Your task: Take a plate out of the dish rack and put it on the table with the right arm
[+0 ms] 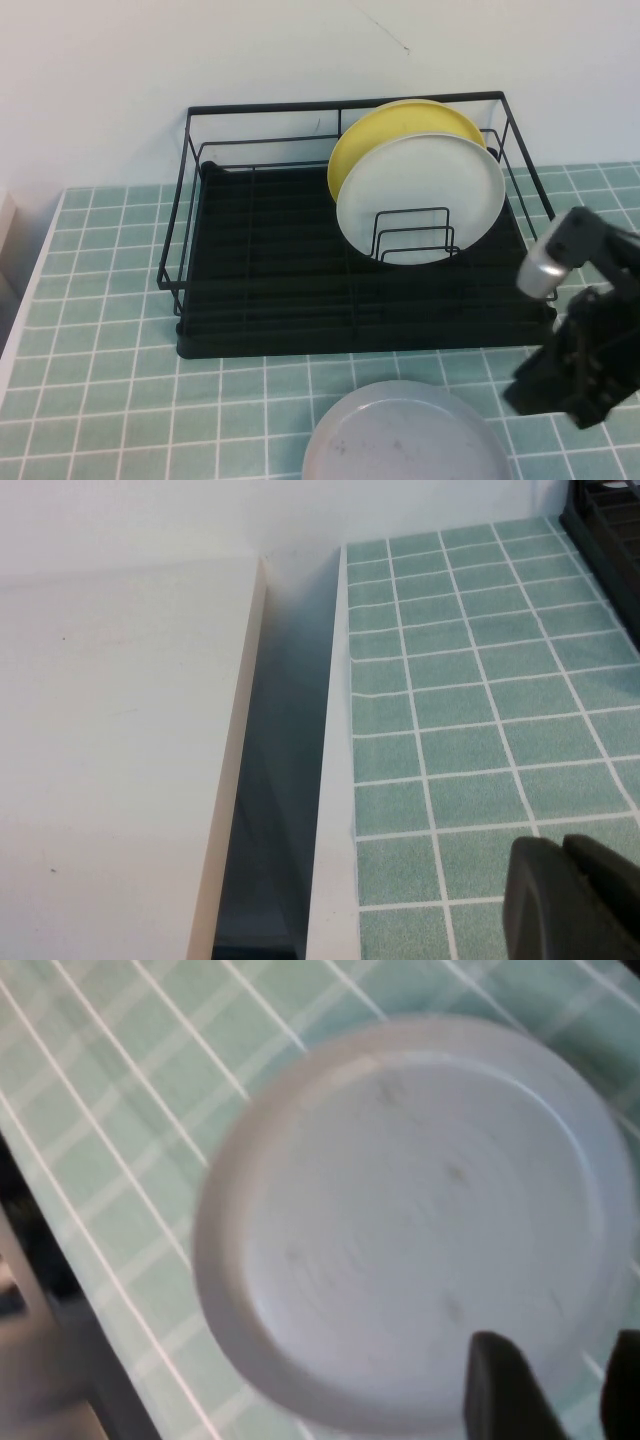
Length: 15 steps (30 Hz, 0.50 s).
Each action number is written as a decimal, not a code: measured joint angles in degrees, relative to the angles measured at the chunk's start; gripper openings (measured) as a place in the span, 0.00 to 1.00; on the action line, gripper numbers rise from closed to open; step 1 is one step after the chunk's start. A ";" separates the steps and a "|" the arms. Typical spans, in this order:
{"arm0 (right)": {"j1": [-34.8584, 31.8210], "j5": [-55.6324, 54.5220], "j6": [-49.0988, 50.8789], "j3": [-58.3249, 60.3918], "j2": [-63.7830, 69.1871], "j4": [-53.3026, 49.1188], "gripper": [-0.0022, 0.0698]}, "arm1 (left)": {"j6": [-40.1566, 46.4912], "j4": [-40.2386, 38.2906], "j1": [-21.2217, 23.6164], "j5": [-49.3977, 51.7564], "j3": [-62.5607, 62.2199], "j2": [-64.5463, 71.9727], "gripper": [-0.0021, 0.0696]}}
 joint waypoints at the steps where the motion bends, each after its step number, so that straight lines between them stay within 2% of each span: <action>1: 0.00 1.25 2.87 -0.95 -1.23 -3.68 0.32 | 0.00 0.00 0.00 0.00 0.00 0.00 0.02; 4: 0.00 3.45 9.83 -2.39 -6.18 -11.37 0.20 | 0.00 0.00 0.00 0.00 0.00 0.00 0.02; 7: -0.10 2.85 12.55 -2.37 -13.24 -13.73 0.09 | 0.00 0.00 0.00 0.00 0.00 0.00 0.02; 10: -0.10 -0.99 12.72 -1.29 -22.31 -12.43 0.04 | 0.00 0.00 0.00 0.00 0.00 0.00 0.02; 15: -0.10 -9.32 8.63 4.02 -38.50 -6.93 0.03 | 0.00 0.00 0.00 0.00 0.00 0.00 0.02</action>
